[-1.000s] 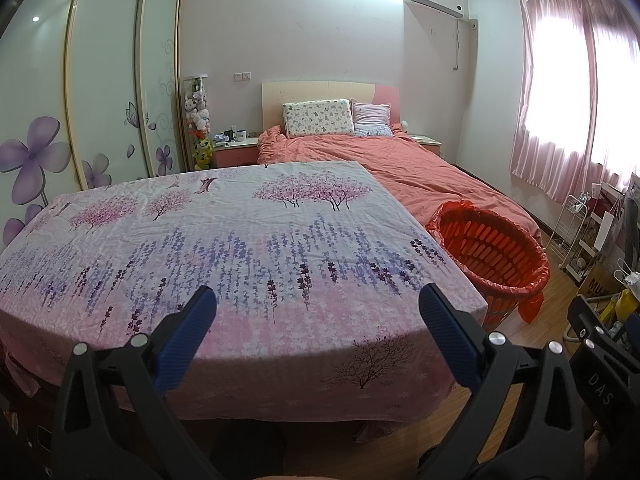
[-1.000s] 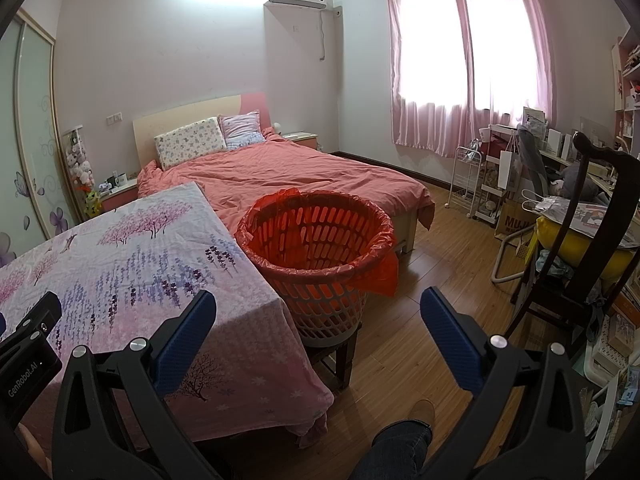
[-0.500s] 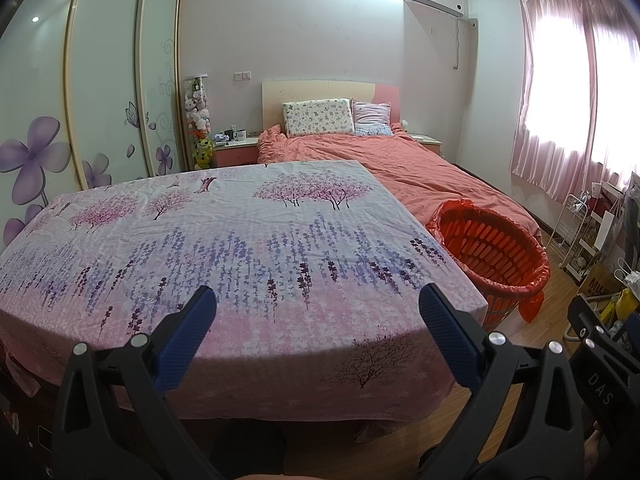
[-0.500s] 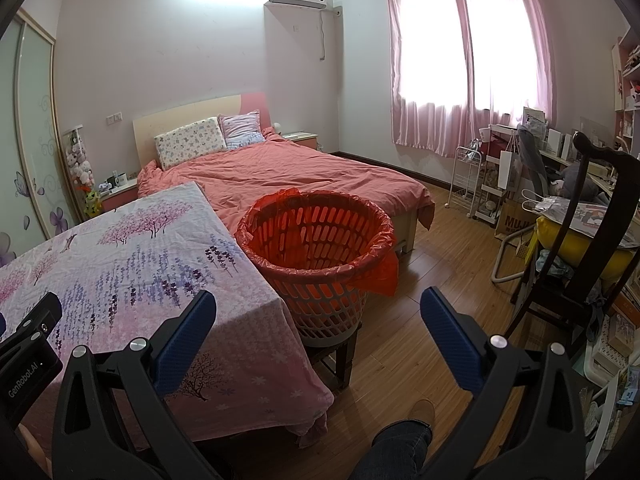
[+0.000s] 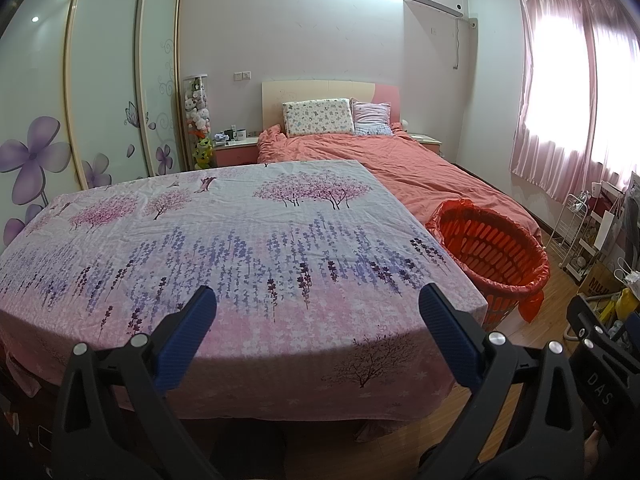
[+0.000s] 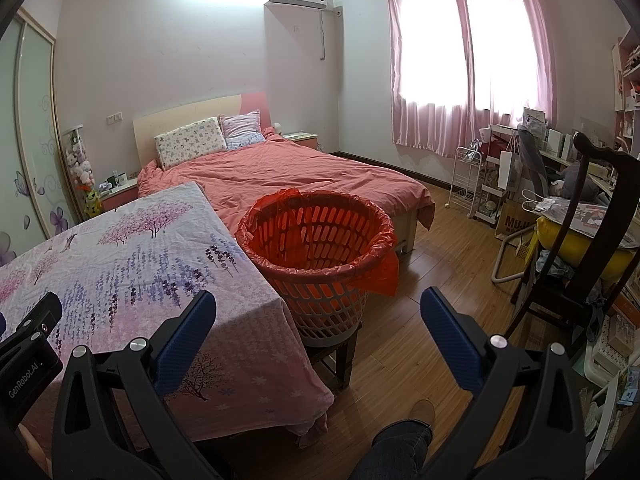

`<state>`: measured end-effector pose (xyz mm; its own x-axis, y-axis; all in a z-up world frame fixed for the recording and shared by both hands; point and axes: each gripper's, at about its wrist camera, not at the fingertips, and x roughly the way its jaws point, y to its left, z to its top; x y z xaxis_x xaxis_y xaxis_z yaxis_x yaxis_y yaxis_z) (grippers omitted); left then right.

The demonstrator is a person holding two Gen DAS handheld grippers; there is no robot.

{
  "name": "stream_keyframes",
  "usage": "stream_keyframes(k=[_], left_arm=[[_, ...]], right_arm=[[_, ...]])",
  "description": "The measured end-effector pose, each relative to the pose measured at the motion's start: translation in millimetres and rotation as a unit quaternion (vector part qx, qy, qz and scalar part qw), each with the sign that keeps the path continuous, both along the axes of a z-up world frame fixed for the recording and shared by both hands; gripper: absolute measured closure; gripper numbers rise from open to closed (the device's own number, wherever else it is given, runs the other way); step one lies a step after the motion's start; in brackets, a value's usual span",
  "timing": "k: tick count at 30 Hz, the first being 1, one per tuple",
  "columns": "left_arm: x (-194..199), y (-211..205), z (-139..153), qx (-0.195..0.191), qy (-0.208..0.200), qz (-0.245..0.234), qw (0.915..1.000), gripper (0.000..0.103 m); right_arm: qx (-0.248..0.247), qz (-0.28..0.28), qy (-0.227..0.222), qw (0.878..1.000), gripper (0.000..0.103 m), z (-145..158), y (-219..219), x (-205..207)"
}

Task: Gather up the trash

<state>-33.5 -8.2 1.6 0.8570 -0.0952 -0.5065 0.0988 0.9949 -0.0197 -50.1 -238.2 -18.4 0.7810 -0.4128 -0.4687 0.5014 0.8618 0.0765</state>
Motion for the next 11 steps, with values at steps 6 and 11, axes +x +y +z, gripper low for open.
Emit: stream_keyframes(k=[6, 11], left_arm=[[-1.1, 1.7, -0.6, 0.0, 0.001, 0.0, 1.0, 0.004], [-0.3, 0.2, -0.1, 0.0, 0.0, 0.0, 1.0, 0.004]], right_arm=[[0.0, 0.0, 0.0, 1.0, 0.002, -0.2, -1.1, 0.2], [0.0, 0.0, 0.0, 1.0, 0.002, -0.1, -1.0, 0.1]])
